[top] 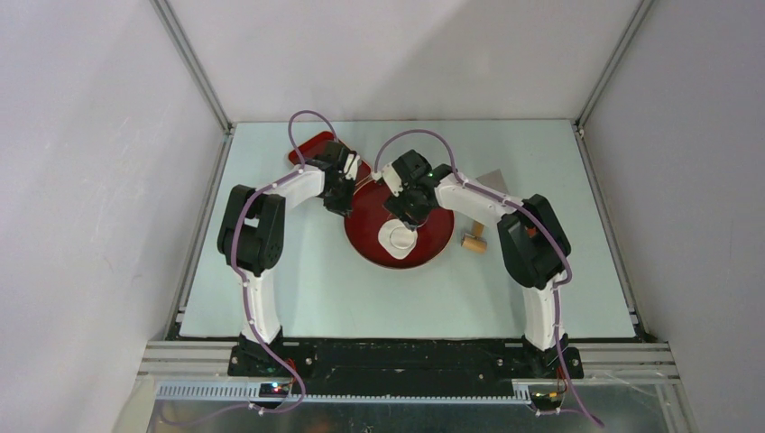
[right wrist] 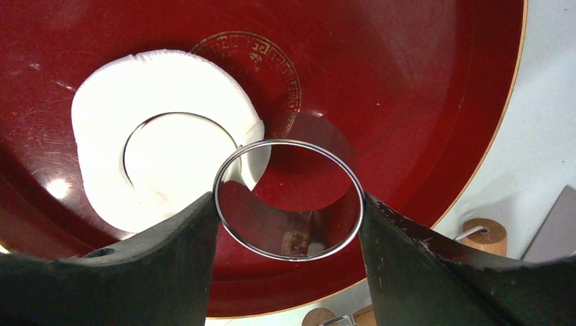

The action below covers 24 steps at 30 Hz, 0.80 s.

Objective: Roll out the dumpling wrappers from the dough
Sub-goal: Remove the dumpling wrapper from the work surface.

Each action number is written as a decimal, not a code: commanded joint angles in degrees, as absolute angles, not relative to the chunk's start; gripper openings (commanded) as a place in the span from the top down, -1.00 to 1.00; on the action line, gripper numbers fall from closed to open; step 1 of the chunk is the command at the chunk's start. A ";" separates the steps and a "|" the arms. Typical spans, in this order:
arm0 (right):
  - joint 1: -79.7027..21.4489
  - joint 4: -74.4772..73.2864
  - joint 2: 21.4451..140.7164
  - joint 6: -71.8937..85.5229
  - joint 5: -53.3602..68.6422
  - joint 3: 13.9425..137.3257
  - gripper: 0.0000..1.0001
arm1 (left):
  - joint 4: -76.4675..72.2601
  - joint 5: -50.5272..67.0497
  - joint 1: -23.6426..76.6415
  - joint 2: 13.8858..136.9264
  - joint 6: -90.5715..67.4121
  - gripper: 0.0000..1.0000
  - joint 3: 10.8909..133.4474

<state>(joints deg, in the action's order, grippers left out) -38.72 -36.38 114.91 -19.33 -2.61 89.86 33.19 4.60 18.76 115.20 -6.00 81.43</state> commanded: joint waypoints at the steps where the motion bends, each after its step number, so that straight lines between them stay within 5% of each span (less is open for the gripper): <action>1: -38.66 -36.66 116.01 -19.25 -3.47 89.88 -0.24 | 33.36 3.07 18.43 115.49 -4.94 0.63 82.04; 24: -42.16 -34.20 117.58 -24.51 -12.72 86.08 -0.23 | 33.35 3.03 18.38 115.43 -5.01 0.63 82.05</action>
<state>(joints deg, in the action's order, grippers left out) -40.45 -35.22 116.25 -21.43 -7.03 88.64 33.19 4.60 18.76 115.20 -6.02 81.43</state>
